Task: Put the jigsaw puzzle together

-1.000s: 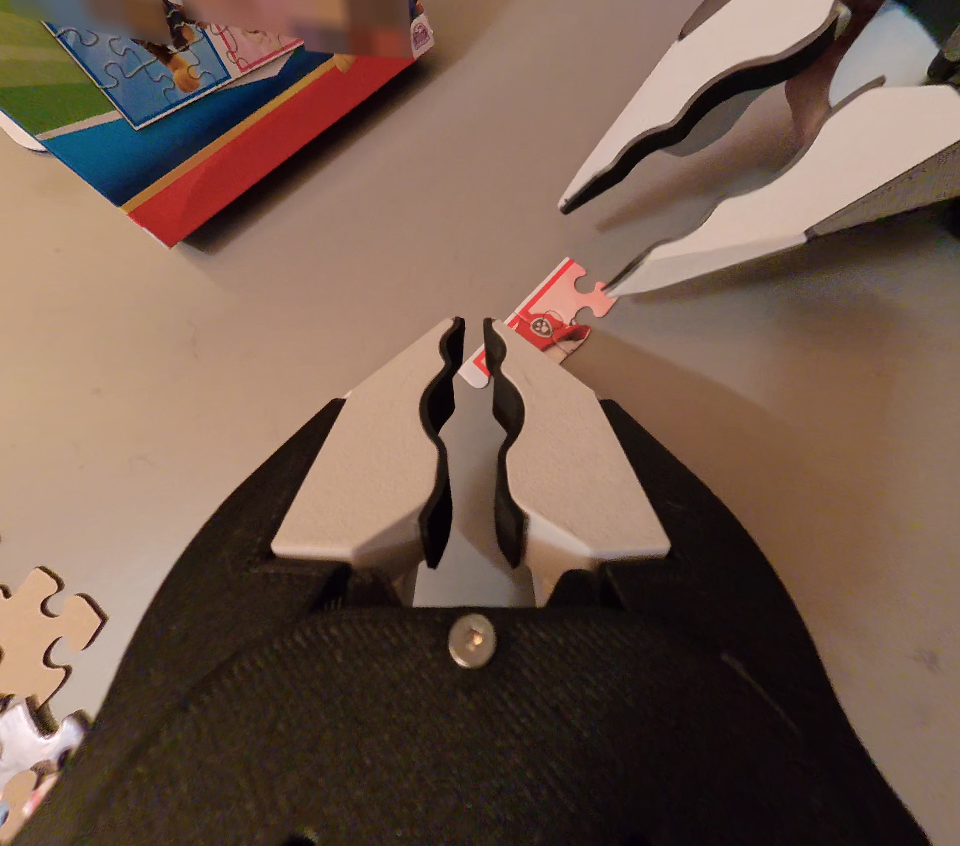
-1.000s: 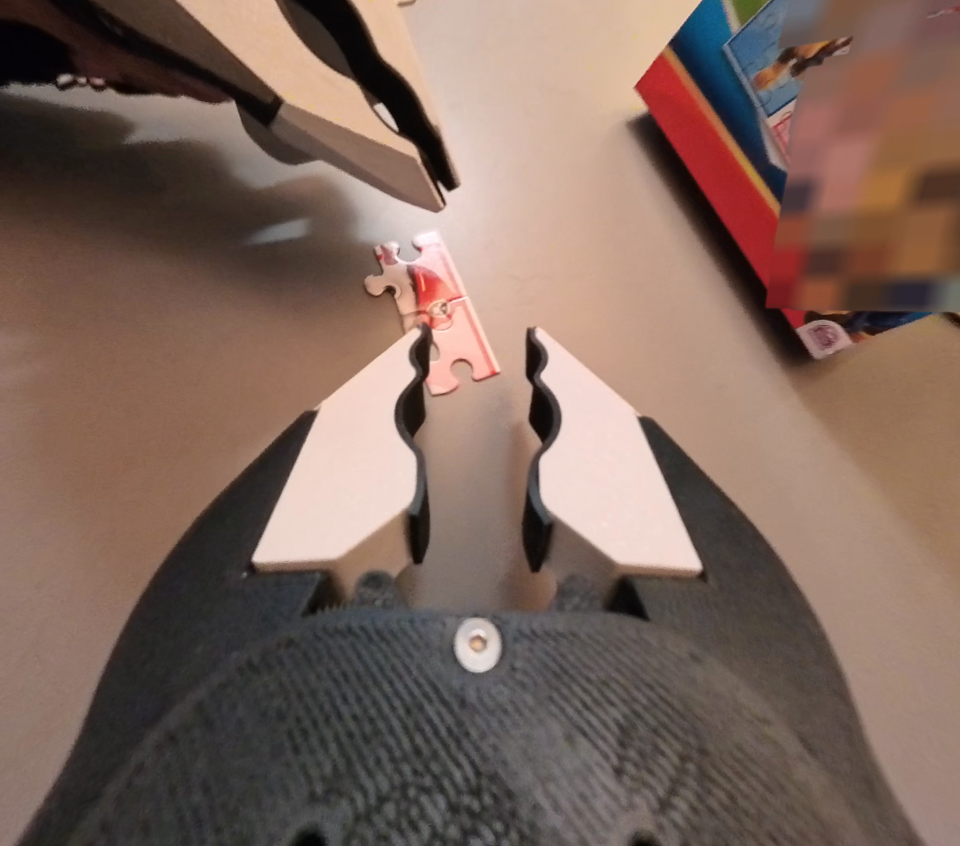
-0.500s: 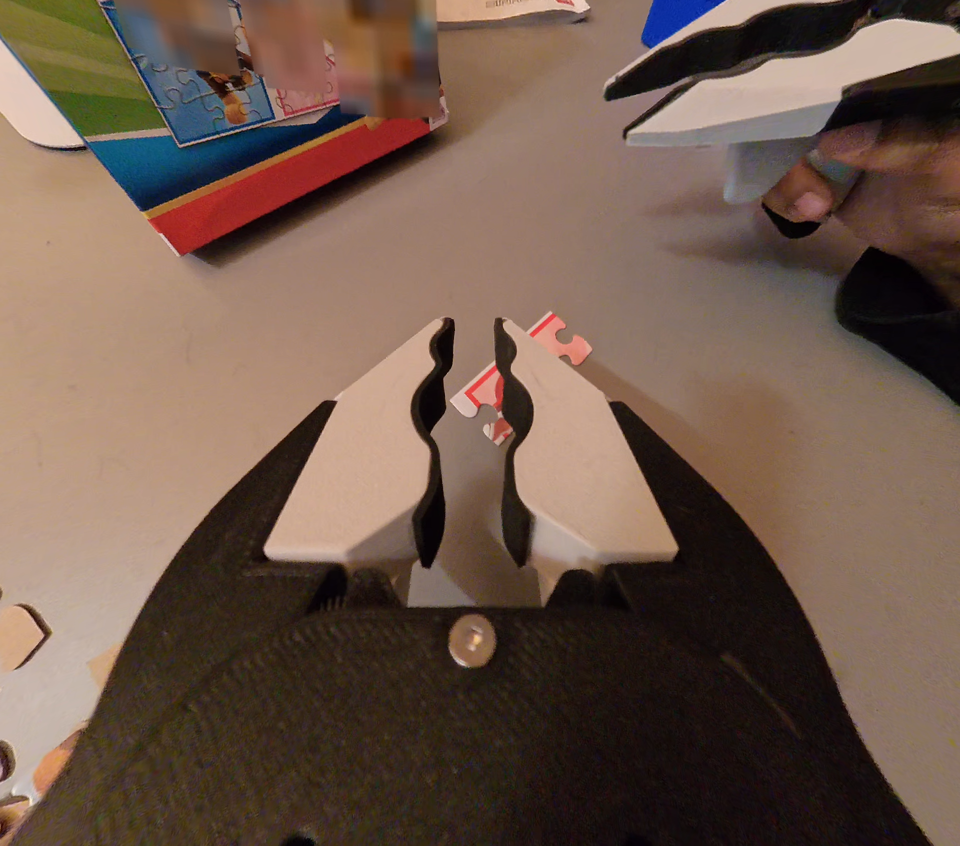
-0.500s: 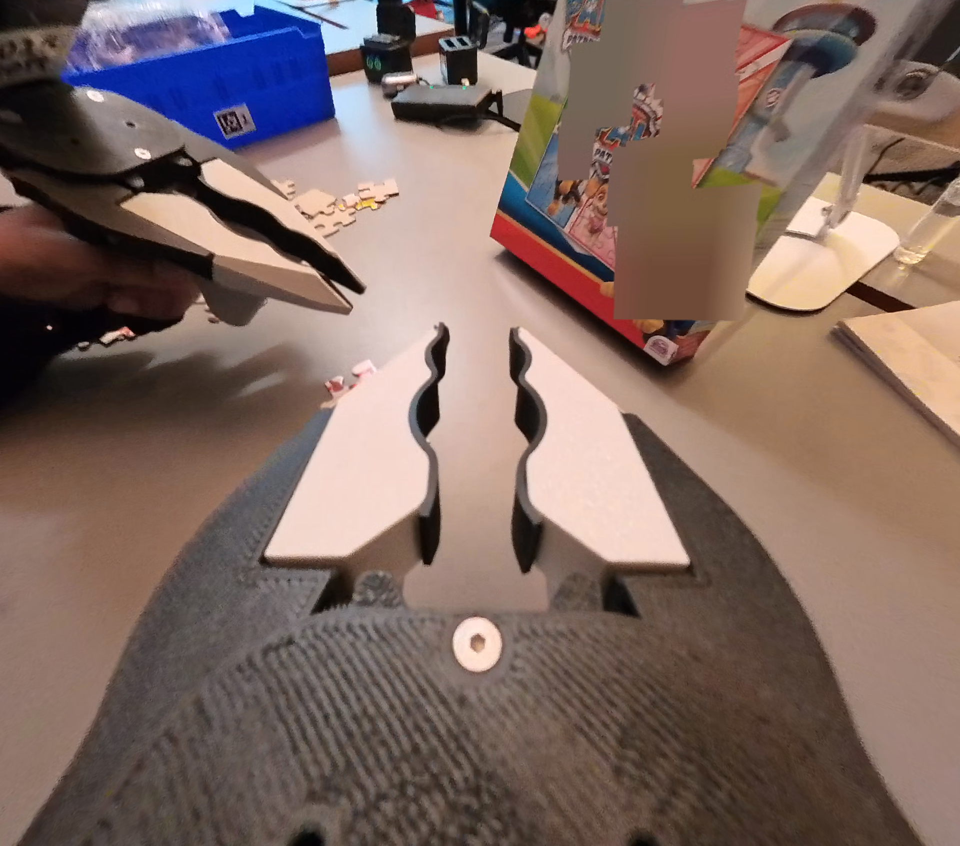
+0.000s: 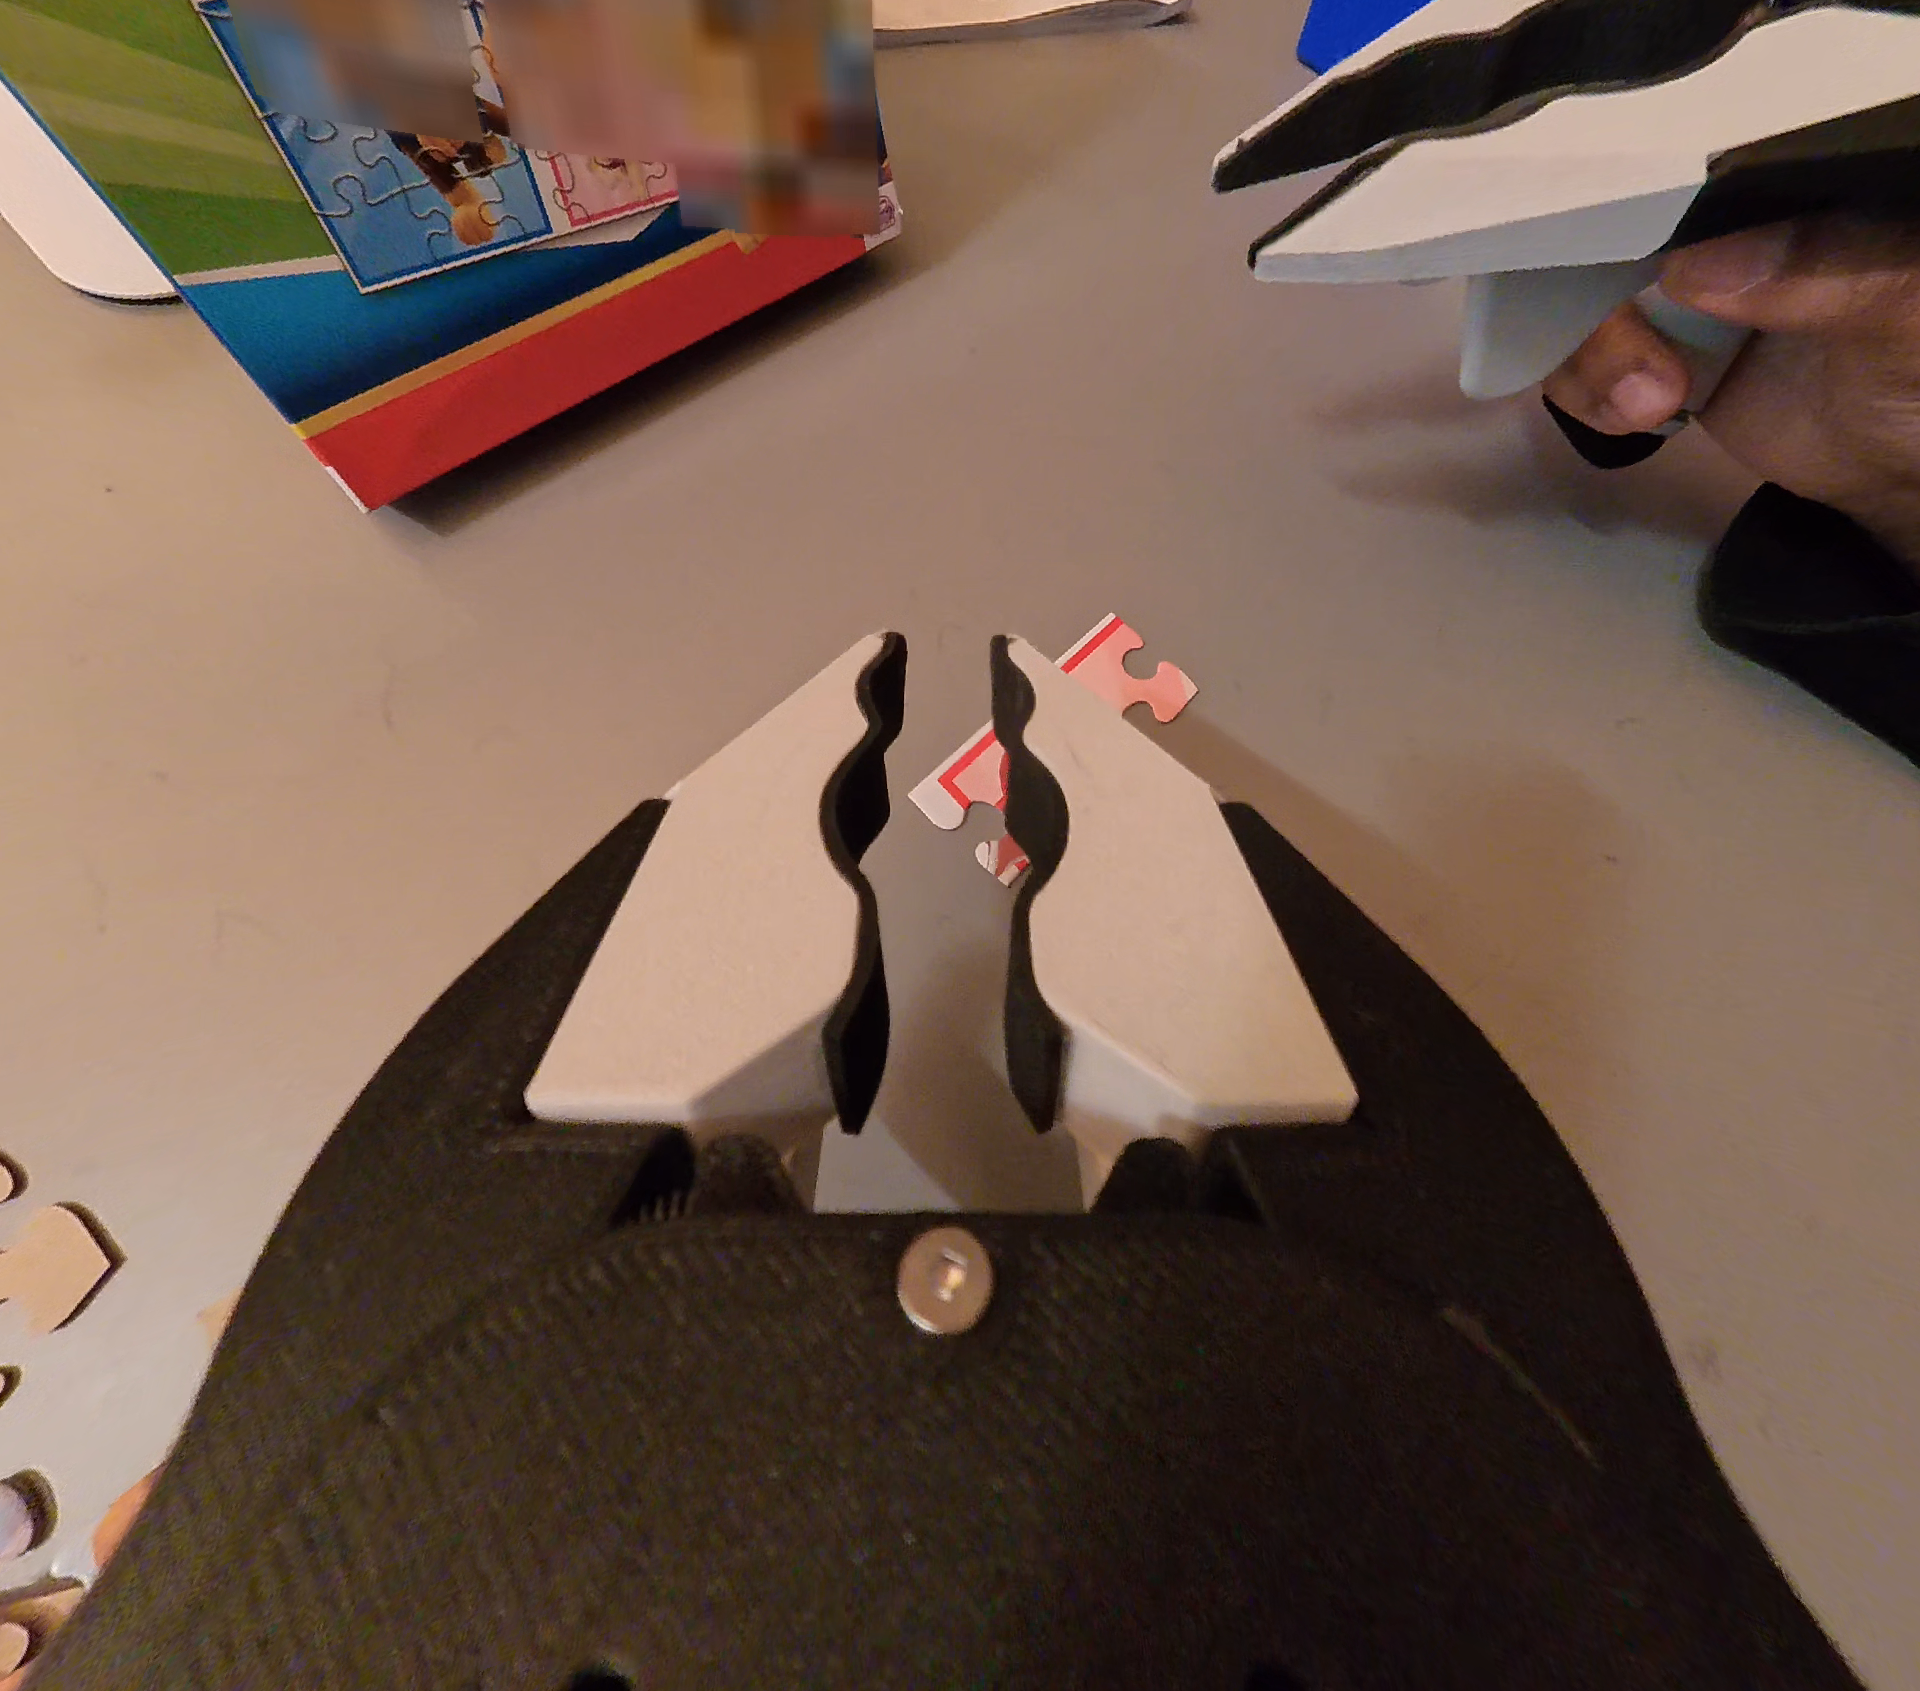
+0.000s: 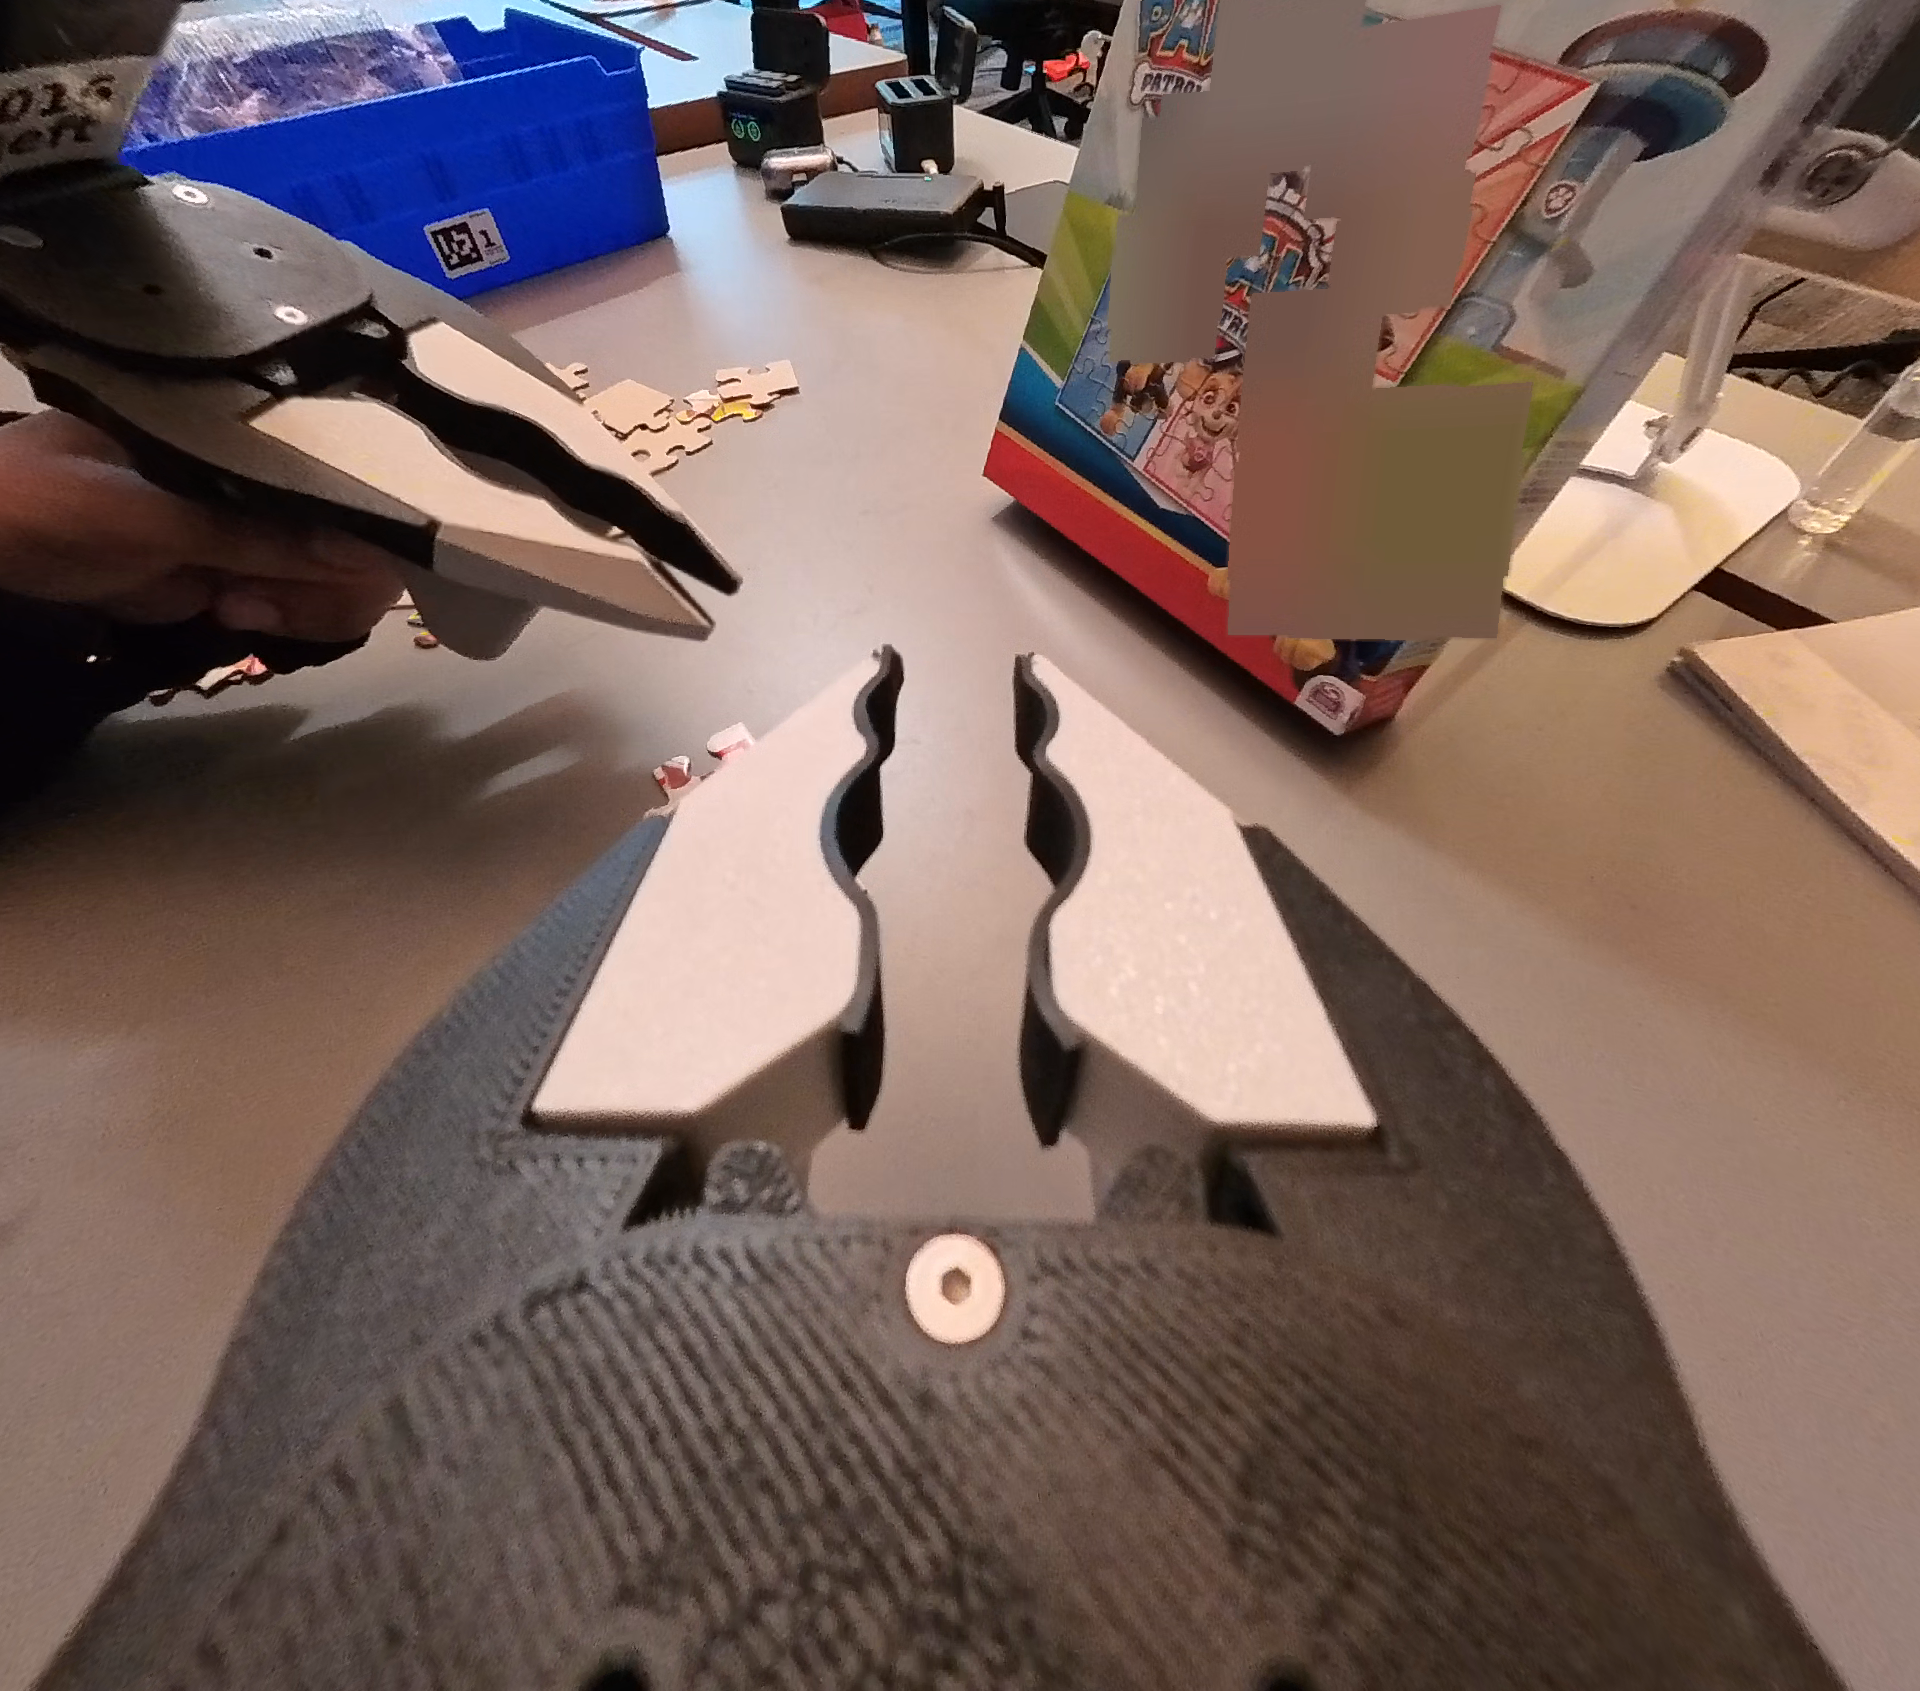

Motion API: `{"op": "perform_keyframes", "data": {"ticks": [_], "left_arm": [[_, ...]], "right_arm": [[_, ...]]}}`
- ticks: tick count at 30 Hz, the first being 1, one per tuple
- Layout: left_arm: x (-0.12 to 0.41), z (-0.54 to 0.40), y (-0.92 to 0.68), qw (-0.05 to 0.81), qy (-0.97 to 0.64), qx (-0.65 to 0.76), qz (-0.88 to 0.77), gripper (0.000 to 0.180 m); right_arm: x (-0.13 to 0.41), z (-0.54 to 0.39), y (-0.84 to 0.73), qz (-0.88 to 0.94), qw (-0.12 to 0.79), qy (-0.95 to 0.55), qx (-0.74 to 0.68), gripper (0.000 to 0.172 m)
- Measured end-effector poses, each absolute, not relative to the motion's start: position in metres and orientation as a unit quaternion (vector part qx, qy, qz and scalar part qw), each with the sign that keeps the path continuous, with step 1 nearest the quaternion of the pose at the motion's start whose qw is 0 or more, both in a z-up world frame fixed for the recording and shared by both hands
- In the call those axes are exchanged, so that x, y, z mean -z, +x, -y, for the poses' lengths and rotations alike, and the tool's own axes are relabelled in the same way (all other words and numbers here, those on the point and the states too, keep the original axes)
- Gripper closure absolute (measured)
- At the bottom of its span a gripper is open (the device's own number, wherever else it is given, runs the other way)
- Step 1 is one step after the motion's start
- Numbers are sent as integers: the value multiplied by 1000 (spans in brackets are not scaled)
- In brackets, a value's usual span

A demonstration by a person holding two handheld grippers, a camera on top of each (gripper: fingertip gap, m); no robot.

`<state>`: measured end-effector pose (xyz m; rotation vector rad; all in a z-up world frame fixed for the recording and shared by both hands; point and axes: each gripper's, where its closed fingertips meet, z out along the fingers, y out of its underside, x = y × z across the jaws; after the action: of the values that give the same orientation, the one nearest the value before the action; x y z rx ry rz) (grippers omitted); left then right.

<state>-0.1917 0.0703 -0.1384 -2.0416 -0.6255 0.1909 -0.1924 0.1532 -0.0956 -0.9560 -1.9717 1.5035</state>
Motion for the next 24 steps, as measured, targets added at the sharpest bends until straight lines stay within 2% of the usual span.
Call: {"op": "perform_keyframes", "data": {"ticks": [24], "left_arm": [[146, -72, -189, 458, -850, -84, 245, 165]], "right_arm": [[99, -150, -192, 729, 246, -345, -537, 152]]}}
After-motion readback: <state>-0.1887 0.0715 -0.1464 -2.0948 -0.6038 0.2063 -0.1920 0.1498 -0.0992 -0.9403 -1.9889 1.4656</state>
